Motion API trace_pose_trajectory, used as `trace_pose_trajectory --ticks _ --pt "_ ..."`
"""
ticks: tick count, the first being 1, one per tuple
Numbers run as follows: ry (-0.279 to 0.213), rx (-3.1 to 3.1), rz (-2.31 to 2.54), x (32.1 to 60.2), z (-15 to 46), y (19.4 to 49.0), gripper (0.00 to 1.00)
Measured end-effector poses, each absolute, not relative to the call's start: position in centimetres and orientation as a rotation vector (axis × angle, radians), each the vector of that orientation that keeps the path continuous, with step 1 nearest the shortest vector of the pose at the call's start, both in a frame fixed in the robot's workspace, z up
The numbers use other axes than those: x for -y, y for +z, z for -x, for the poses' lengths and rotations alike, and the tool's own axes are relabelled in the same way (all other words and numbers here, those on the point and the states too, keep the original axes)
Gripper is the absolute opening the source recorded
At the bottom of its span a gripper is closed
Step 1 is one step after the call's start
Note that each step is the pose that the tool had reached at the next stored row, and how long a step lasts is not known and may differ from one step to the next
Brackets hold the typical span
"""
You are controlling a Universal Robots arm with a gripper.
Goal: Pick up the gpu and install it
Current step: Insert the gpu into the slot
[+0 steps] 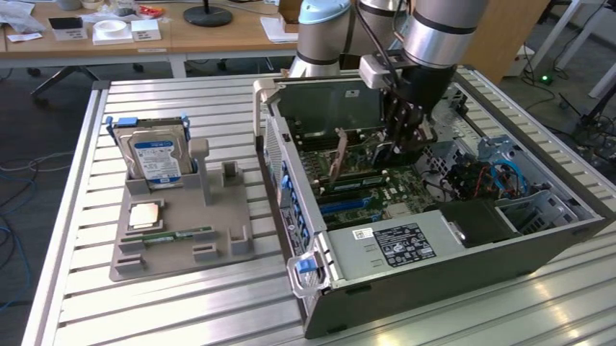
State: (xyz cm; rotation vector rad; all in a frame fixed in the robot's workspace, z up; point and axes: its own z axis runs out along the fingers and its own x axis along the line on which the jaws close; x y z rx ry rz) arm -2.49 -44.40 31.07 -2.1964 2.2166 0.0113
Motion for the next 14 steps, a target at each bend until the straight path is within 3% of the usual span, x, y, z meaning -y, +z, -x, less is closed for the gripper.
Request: trace_pose_trajectory --ticks 14 --pt "0.011 -2.217 2.197 44.4 3.4 29.4 0.27"
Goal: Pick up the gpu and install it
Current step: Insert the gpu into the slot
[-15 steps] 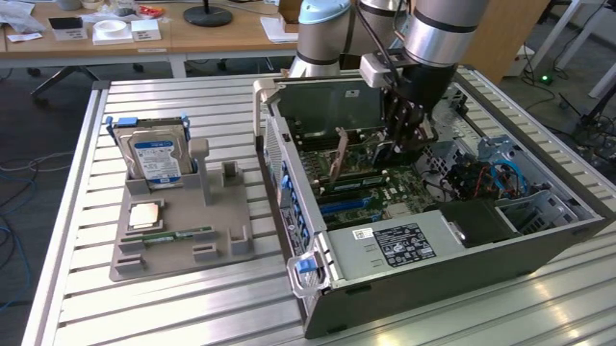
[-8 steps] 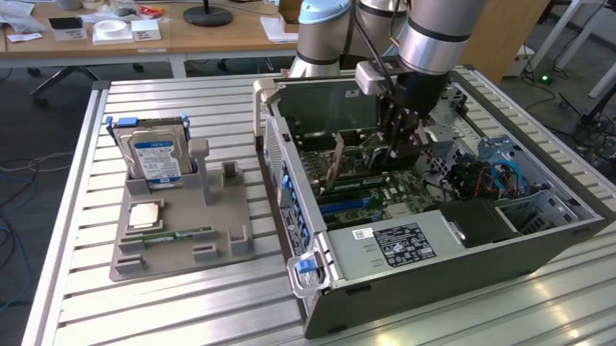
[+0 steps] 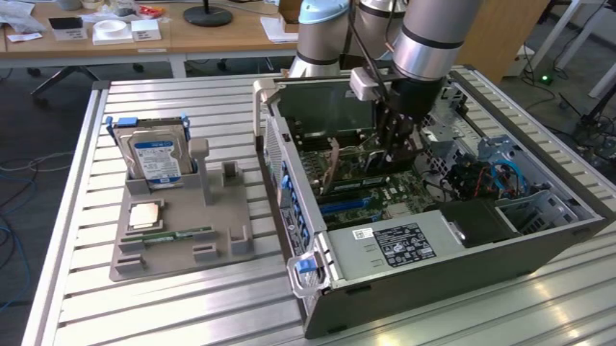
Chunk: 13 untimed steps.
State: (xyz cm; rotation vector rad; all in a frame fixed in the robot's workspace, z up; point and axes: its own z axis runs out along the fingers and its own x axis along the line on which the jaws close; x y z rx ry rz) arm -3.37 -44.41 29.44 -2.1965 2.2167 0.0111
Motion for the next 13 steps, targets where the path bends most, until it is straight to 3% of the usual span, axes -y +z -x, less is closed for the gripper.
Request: trace_pose_trajectory --ticks 13 --pt "0.011 -2.216 2.197 44.7 4.4 28.5 0.27"
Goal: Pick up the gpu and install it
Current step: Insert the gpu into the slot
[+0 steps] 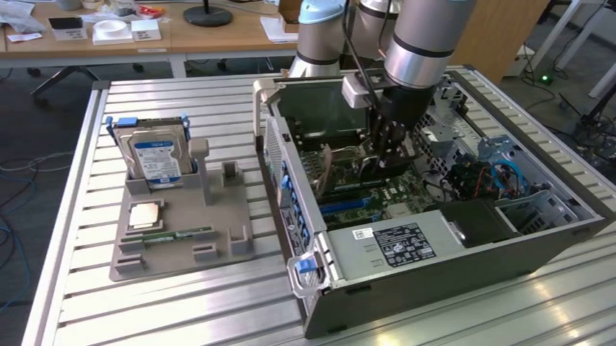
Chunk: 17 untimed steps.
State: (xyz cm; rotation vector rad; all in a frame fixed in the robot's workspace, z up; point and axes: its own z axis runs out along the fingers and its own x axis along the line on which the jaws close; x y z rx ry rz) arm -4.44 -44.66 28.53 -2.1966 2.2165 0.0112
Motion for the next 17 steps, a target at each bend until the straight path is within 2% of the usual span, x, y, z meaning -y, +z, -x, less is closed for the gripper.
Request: trace_pose_trajectory --ticks 17 --pt "0.011 -2.217 2.196 45.40 5.46 27.81 0.27"
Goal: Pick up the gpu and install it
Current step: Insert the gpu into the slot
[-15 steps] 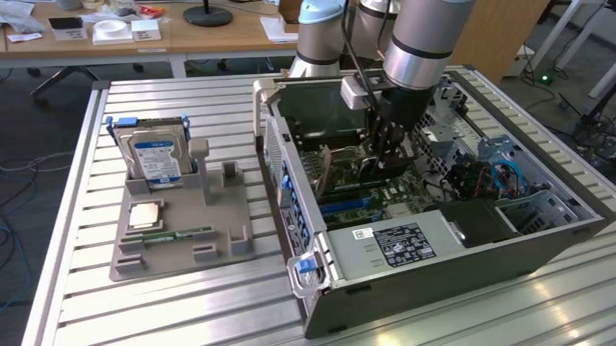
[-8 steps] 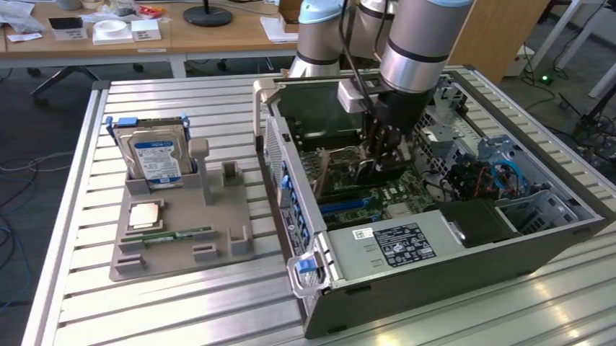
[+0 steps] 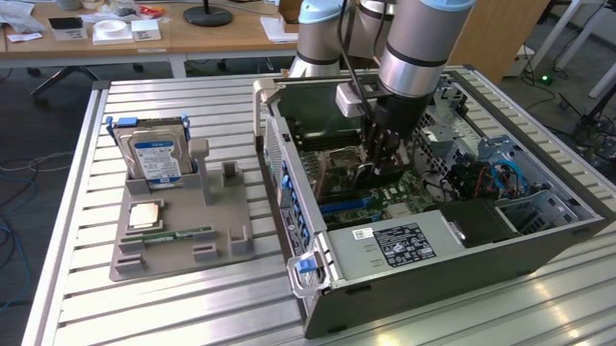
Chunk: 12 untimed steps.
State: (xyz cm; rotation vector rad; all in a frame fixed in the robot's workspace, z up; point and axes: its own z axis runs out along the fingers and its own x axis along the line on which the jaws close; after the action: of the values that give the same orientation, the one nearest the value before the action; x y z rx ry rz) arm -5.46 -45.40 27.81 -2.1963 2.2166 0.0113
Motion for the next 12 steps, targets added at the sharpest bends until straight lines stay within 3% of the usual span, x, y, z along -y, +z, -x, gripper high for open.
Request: trace_pose_trajectory --ticks 12 --pt "0.011 -2.217 2.197 45.51 6.26 27.18 0.27"
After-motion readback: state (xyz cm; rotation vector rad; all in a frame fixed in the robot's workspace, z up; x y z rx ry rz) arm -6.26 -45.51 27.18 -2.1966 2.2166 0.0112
